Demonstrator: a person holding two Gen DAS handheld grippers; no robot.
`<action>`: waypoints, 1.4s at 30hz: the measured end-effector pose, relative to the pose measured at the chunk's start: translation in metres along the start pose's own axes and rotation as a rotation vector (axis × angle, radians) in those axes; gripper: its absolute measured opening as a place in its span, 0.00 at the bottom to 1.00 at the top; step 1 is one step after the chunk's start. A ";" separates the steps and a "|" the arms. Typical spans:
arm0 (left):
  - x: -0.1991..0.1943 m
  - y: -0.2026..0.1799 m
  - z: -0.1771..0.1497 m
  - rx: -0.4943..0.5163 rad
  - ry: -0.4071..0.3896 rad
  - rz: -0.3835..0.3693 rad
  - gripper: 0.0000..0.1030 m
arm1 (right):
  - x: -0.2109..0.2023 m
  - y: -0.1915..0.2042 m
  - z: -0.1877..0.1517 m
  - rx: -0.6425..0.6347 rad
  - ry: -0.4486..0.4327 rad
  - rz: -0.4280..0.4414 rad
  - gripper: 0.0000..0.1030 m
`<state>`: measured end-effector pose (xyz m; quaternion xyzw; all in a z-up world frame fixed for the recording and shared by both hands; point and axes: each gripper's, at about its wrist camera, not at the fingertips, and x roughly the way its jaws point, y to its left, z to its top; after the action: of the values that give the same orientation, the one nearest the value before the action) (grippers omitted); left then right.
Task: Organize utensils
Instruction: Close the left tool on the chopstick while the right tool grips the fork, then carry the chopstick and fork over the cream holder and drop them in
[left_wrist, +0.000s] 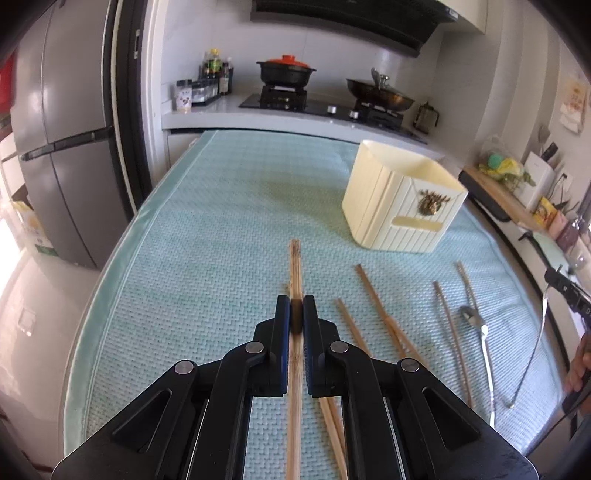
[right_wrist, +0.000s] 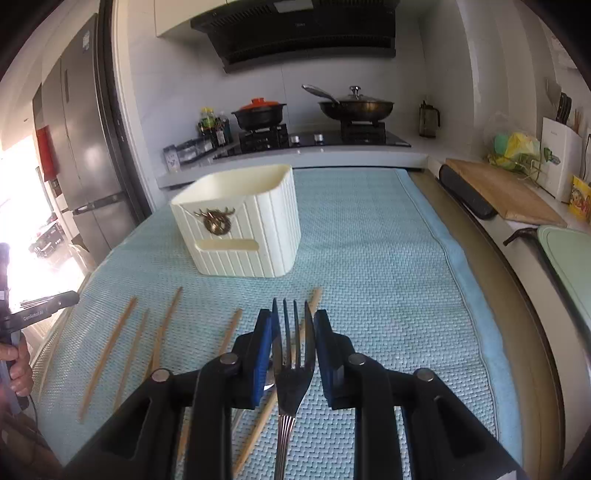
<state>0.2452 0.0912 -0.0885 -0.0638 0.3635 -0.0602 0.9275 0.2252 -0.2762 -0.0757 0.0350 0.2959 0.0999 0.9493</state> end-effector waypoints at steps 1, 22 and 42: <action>-0.008 -0.002 0.002 -0.002 -0.015 -0.009 0.04 | -0.010 0.003 0.002 -0.007 -0.018 0.003 0.23; -0.052 -0.040 0.024 -0.002 -0.106 -0.121 0.04 | -0.061 0.019 0.024 -0.052 -0.151 0.017 0.18; -0.052 -0.055 0.042 0.005 -0.110 -0.176 0.04 | -0.067 0.026 0.042 -0.095 -0.159 0.016 0.18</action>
<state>0.2325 0.0488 -0.0142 -0.0964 0.3050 -0.1389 0.9372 0.1905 -0.2655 -0.0004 0.0004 0.2141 0.1184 0.9696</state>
